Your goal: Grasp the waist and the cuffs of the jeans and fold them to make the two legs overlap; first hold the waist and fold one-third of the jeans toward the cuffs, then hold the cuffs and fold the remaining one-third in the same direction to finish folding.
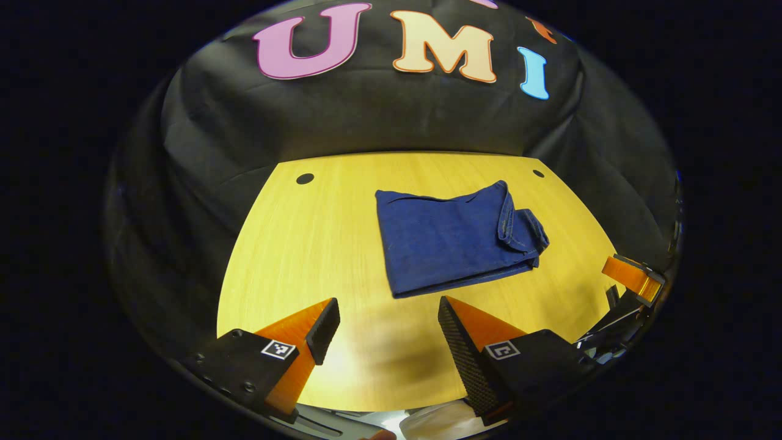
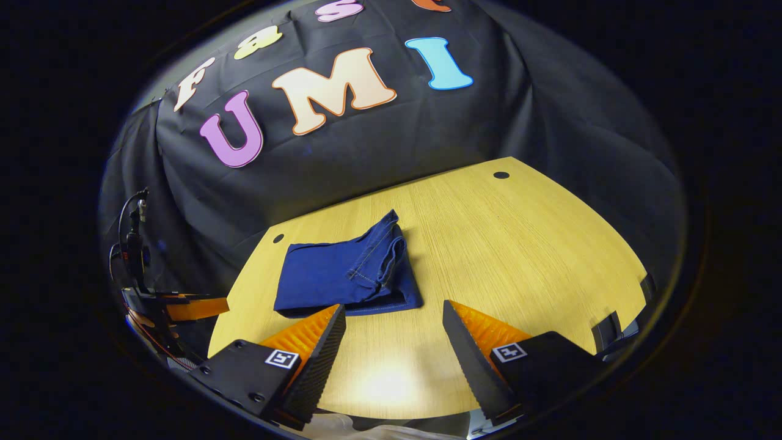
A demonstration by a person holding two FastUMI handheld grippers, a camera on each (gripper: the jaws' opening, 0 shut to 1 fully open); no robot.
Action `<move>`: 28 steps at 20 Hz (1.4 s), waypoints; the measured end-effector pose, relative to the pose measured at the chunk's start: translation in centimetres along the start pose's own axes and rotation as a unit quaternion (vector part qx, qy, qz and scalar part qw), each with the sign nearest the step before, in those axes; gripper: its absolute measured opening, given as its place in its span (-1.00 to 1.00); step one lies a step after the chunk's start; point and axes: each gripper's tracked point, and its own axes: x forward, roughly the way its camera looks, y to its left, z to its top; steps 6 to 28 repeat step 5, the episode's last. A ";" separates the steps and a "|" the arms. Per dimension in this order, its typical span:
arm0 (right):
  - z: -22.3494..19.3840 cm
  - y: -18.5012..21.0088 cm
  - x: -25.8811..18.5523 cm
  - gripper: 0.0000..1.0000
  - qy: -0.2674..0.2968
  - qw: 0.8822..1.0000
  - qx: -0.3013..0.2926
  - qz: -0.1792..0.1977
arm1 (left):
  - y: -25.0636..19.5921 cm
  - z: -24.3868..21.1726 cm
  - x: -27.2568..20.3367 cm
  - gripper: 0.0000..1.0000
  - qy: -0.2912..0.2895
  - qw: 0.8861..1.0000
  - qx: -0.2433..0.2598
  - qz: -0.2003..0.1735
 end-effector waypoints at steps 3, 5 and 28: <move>0.0 1.2 -0.1 0.97 -0.006 1.000 0.001 -0.007 | 1.3 0.0 0.4 0.93 0.005 1.000 0.001 -0.003; 0.1 1.8 0.0 0.86 -0.008 1.000 -0.003 -0.013 | 1.5 -0.1 0.5 0.92 0.006 1.000 0.004 -0.016; 0.1 1.8 0.0 0.86 -0.008 1.000 -0.003 -0.013 | 1.5 -0.1 0.5 0.92 0.006 1.000 0.004 -0.016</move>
